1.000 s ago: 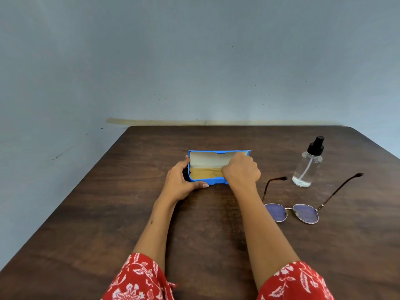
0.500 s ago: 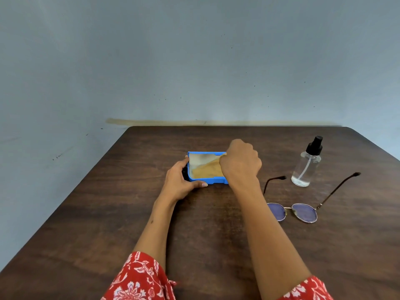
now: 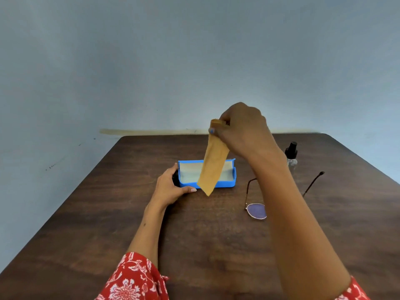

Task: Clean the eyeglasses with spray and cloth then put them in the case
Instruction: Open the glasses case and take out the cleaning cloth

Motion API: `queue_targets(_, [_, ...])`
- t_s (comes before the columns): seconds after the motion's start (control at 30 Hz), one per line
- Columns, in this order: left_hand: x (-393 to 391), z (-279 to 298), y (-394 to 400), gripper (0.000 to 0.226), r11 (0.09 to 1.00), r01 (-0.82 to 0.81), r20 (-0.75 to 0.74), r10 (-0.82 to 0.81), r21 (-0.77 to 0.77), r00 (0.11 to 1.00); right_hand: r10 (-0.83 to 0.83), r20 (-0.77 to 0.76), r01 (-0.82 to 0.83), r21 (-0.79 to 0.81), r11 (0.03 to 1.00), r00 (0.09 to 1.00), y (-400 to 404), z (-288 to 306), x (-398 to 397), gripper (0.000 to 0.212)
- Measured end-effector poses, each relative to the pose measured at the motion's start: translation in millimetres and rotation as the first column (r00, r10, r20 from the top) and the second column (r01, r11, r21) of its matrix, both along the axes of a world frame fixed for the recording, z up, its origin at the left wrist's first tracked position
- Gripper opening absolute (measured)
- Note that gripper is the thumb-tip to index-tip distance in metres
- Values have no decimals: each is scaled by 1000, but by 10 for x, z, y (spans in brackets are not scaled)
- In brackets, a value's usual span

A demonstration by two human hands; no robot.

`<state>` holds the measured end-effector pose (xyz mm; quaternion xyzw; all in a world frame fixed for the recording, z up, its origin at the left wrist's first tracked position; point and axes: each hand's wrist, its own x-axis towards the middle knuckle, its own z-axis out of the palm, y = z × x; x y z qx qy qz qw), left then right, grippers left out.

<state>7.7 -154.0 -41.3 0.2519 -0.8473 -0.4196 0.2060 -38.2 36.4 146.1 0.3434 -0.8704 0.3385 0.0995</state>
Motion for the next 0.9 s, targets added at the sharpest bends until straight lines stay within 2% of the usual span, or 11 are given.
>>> queue_targets(0.17, [92, 8, 51, 112, 999, -39, 35, 40, -36, 999, 101, 19, -102, 64, 993, 995, 311, 76, 124, 37])
queue_targets(0.23, [189, 88, 126, 99, 993, -59, 14, 61, -104, 998, 128, 27, -130, 71, 989, 991, 429, 51, 172, 40])
queue_targets(0.3, [311, 234, 273, 81, 990, -86, -96, 75, -113, 993, 141, 47, -143, 38, 989, 989, 518, -5, 205, 44])
queue_targets(0.37, [464, 448, 570, 62, 998, -67, -260, 66, 3, 963, 156, 79, -158, 24, 987, 985, 617, -76, 248, 40])
queue_targets(0.4, [540, 554, 765, 54, 994, 4, -343, 35, 111, 939, 168, 96, -171, 25, 985, 981, 662, -113, 267, 36])
queue_targets(0.43, [621, 657, 975, 51, 968, 119, -418, -16, 220, 908, 186, 108, -190, 27, 981, 977, 705, -152, 284, 33])
queue_targets(0.5, [758, 786, 1336, 61, 874, 327, -492, -120, 361, 862, 229, 117, -236, 44, 971, 966, 775, -227, 318, 32])
queue_targets(0.57, [845, 793, 1612, 46, 804, 411, -482, -180, 430, 857, 259, 148, -268, 50, 962, 955, 845, -301, 346, 34])
queue_targets(0.63, [913, 737, 1787, 27, 788, 404, -438, -192, 464, 878, 280, 201, -289, 16, 957, 939, 909, -375, 361, 38])
queue_targets(0.77, [1075, 622, 1929, 25, 739, 369, -372, -172, 563, 912, 338, 237, -340, -36, 940, 911, 1013, -560, 299, 48])
queue_targets(0.9, [1214, 538, 2018, 23, 667, 387, -316, -232, 637, 920, 404, 333, -415, -39, 909, 852, 1041, -728, 258, 57])
